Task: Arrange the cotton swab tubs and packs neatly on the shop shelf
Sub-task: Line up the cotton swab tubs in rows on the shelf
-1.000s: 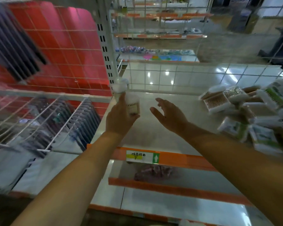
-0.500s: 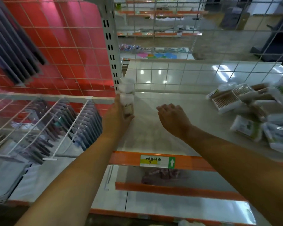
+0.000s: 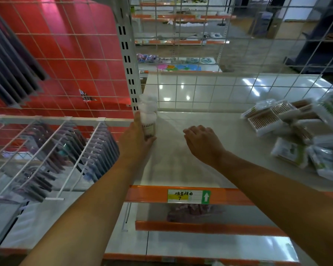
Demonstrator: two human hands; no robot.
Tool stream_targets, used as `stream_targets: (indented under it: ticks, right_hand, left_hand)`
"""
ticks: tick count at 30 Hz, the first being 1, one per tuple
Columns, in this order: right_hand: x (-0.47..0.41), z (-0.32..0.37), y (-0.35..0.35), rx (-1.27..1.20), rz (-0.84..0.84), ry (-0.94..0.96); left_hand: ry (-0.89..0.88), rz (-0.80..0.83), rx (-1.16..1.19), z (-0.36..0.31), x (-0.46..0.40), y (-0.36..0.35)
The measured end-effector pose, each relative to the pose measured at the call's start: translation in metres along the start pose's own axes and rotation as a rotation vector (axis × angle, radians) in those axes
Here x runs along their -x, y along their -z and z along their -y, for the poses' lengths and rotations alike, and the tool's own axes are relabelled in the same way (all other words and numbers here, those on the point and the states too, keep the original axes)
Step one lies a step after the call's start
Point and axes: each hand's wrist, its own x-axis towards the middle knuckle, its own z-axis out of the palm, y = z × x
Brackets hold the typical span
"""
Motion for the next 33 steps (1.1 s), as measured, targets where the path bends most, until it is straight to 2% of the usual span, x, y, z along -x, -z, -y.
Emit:
stream_targets:
  ticks: [13,20,23,29,33]
  right_hand:
    - [0.004,-0.005,-0.006,-0.038,0.009,-0.033]
    - [0.0,-0.002,-0.003,-0.067,0.003,-0.034]
    - [-0.004,0.0,0.001,-0.053,-0.026,-0.02]
    - [-0.011,-0.003,0.014,0.009,-0.051,0.046]
    - [-0.009,-0.008,0.023,0.064,-0.054,0.076]
  left_hand:
    - [0.025,-0.017,-0.004,-0.001,0.001,-0.004]
    - [-0.026,-0.018,-0.051,0.002,0.006,0.002]
    - [-0.046,-0.006,-0.151,0.002,0.004,0.012]
    - [-0.194,-0.007,-0.507,-0.003,0.005,0.042]
    - [-0.256,-0.062,-0.593,-0.018,0.004,0.059]
